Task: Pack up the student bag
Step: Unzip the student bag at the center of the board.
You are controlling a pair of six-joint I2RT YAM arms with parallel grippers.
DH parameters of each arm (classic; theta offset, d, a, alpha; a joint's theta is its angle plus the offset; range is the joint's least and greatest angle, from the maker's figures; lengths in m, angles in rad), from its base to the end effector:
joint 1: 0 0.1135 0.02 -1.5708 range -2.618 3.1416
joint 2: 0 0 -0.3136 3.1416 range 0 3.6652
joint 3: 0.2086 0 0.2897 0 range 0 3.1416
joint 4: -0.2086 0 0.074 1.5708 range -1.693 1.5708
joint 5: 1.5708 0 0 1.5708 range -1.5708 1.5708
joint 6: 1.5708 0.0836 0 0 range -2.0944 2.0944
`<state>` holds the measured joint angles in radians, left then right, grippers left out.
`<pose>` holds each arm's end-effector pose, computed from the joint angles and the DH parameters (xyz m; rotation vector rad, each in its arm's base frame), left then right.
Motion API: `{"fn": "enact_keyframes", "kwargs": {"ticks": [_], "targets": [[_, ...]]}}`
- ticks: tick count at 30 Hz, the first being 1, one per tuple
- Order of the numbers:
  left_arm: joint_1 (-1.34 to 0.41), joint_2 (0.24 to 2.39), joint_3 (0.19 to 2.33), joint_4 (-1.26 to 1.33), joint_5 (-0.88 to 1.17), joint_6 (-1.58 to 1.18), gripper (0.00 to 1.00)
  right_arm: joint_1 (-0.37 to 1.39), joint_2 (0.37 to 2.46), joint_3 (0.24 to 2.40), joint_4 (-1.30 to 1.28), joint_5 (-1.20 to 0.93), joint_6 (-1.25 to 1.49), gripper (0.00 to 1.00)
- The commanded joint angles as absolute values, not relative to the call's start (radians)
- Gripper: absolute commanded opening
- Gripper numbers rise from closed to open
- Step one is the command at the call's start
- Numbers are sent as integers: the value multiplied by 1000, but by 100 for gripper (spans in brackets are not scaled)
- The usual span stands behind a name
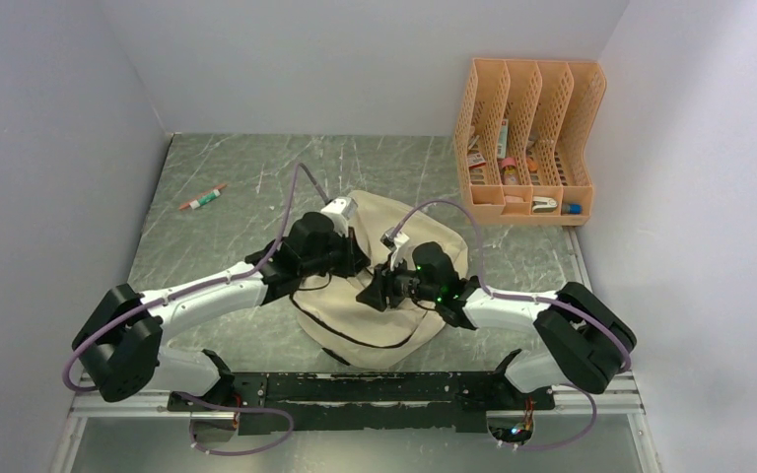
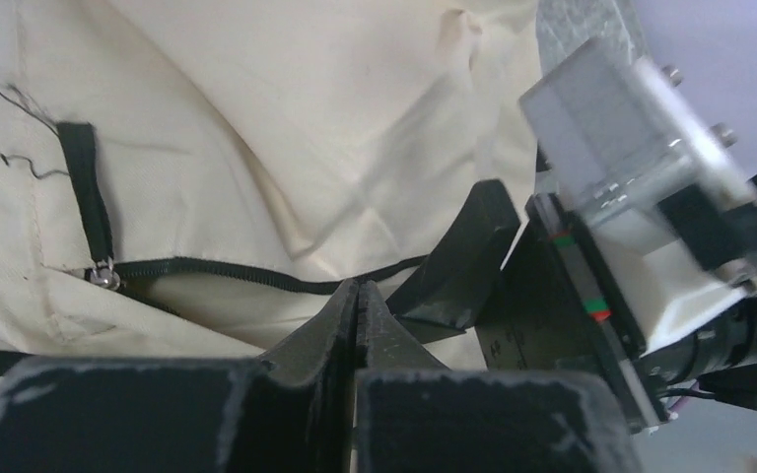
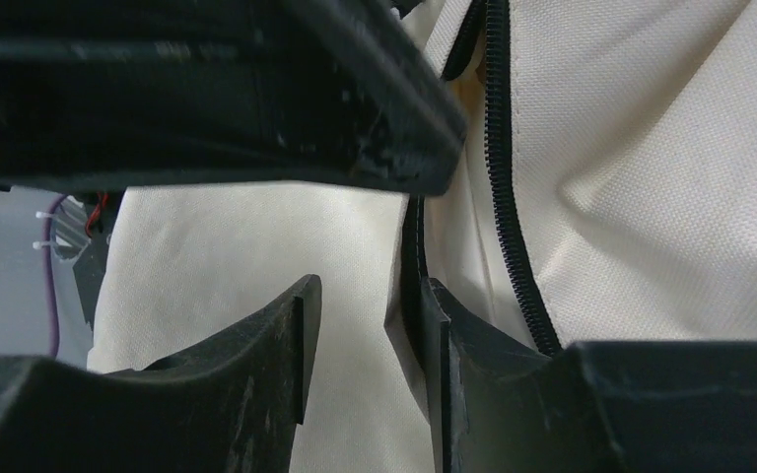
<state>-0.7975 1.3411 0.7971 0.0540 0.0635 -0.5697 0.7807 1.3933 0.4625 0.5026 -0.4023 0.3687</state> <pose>0.2484 -0.2621 0.2494 0.2900 2.1681 -0.8826 0.2038 0.2480 0.1680 -0.7095 2.0294 1.1096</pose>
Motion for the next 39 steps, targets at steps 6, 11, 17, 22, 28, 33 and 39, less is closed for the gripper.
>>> {"fn": "enact_keyframes", "kwargs": {"ticks": [6,11,17,22,28,33,39], "targets": [[-824,1314,710,114,2,-588,5,789,1340,456,503,-387,367,44],[-824,1384,691,156,2,-592,5,790,1343,470,489,-410,362,43],[-823,1383,642,165,-33,-612,5,790,1254,496,391,-354,324,46],[-825,1341,586,157,-48,-621,5,788,1145,555,239,-157,268,53],[-824,1329,542,180,-51,-642,5,788,1160,603,221,41,157,55],[-825,1330,543,182,-58,-638,5,795,1234,642,219,-41,24,57],[-824,1319,535,178,-68,-638,5,836,1253,601,309,-33,-68,58]]}}
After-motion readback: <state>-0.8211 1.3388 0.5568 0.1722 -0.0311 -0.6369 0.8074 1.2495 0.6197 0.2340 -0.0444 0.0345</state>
